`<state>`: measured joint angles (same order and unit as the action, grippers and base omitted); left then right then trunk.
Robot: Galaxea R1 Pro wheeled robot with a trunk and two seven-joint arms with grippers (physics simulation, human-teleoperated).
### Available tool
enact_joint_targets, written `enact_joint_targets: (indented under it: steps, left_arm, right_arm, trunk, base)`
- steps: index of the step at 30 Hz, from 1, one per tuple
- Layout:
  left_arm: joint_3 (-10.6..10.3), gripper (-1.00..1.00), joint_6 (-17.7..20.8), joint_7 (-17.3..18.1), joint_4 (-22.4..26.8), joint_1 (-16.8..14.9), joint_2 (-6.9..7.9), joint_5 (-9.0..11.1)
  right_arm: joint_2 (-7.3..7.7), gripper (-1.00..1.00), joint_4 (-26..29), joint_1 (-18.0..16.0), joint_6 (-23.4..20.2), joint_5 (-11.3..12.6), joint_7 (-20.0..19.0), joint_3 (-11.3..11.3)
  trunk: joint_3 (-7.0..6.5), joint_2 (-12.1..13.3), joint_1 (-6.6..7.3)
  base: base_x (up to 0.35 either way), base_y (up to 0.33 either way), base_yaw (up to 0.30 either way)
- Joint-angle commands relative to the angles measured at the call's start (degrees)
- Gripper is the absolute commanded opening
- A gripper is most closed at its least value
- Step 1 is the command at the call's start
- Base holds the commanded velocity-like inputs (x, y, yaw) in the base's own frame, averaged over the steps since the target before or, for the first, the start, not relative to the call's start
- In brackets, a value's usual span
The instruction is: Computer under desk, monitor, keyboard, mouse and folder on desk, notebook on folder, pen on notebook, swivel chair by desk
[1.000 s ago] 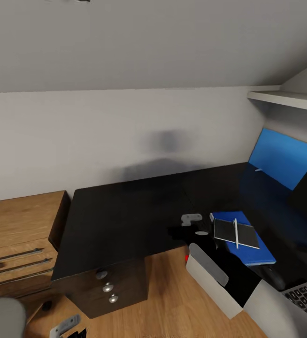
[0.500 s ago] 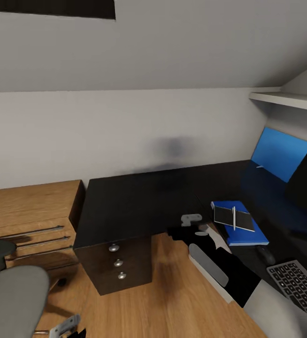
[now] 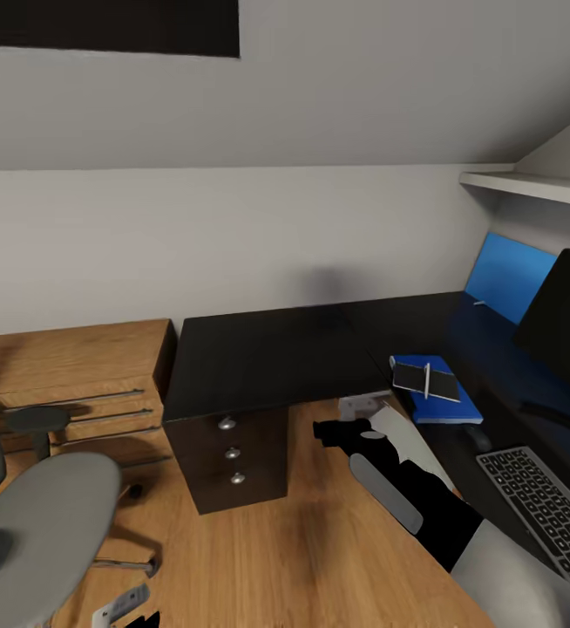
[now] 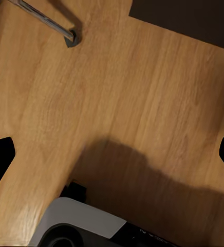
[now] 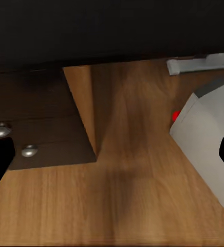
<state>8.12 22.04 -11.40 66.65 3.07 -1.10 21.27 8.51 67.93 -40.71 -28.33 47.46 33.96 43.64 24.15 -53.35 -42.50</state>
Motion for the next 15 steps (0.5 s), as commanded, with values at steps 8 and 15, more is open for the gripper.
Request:
enact_joint_targets:
  steps: [8,15]
  left_arm:
    - [0.1,1.0,0.3,-0.4,0.1,0.0,-0.04,0.6]
    - [0.1,1.0,0.3,-0.2,0.1,0.0,-0.04,0.6]
  right_arm:
    - [-0.58,1.0,0.0,-0.1,2.3,0.4,1.0,2.7]
    - [-1.31,1.0,-0.1,-0.1,3.5,0.3,3.4,5.7]
  trunk:
    - [-0.34,-0.1,0.02]
    - [-0.53,-0.1,0.02]
  base:
    - [-0.334,-0.059,0.226]
    - [-0.32,-0.006,0.256]
